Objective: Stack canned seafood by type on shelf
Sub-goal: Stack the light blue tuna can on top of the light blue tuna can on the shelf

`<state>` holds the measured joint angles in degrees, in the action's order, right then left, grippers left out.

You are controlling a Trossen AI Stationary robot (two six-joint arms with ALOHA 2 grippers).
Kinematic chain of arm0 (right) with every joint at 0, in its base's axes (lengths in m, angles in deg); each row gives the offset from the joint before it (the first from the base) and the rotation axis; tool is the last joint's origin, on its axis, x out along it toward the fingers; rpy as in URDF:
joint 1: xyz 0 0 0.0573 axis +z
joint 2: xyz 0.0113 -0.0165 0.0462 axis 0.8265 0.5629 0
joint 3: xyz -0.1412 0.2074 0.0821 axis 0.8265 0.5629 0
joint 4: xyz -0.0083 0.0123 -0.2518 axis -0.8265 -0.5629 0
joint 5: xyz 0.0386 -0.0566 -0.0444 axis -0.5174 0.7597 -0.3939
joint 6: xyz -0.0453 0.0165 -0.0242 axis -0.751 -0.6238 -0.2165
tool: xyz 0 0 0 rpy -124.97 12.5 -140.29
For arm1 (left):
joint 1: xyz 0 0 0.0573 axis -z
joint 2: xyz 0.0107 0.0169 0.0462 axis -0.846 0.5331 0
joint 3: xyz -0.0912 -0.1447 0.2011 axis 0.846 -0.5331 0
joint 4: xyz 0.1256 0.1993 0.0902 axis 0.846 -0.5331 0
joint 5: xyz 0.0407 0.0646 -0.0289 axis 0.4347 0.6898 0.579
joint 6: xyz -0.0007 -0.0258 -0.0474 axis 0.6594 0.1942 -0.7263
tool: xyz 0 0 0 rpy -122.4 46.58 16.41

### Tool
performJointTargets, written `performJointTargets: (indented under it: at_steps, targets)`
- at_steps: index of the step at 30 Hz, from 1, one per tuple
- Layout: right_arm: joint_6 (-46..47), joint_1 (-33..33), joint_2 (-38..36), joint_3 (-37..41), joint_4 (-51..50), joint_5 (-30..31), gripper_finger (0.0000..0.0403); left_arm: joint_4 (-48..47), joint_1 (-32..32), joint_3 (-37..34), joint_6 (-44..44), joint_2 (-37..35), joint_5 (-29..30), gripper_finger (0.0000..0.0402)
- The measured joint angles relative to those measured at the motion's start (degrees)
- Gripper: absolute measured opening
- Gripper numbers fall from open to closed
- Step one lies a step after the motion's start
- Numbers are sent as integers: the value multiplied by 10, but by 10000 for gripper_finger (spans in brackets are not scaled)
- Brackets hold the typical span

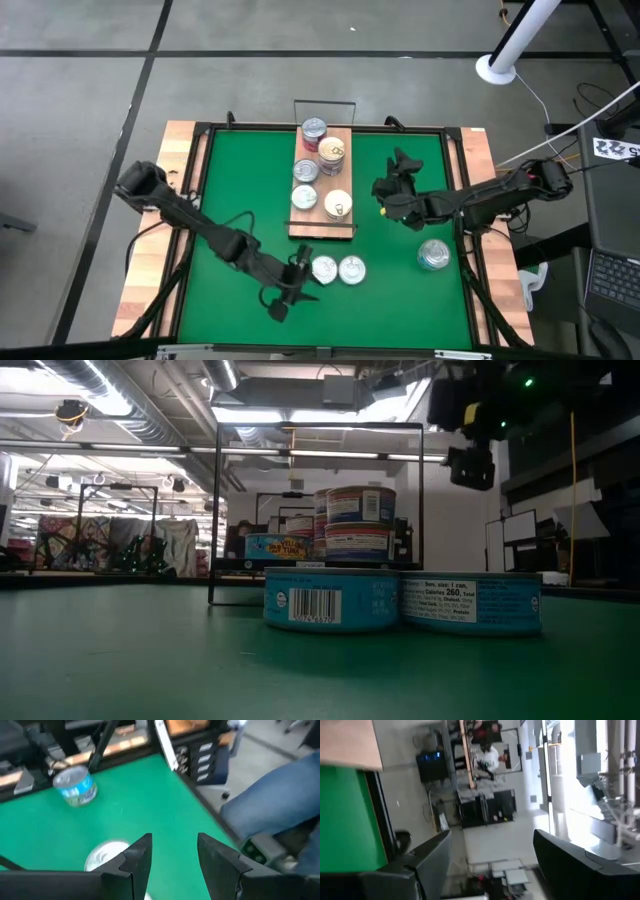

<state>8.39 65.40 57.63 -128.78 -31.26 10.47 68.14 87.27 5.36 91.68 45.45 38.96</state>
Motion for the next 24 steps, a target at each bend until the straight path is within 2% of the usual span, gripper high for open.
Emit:
performJointTargets:
  at_steps: [9,16,24]
  targets:
    - [117,99,-7,0,-3,-38,280,1,3,0,-4,80,52,153]
    - [243,187,-7,0,-2,-146,280,-18,3,0,-5,111,57,153]
    - [310,261,-7,0,-3,-283,280,-63,3,0,-3,116,72,153]
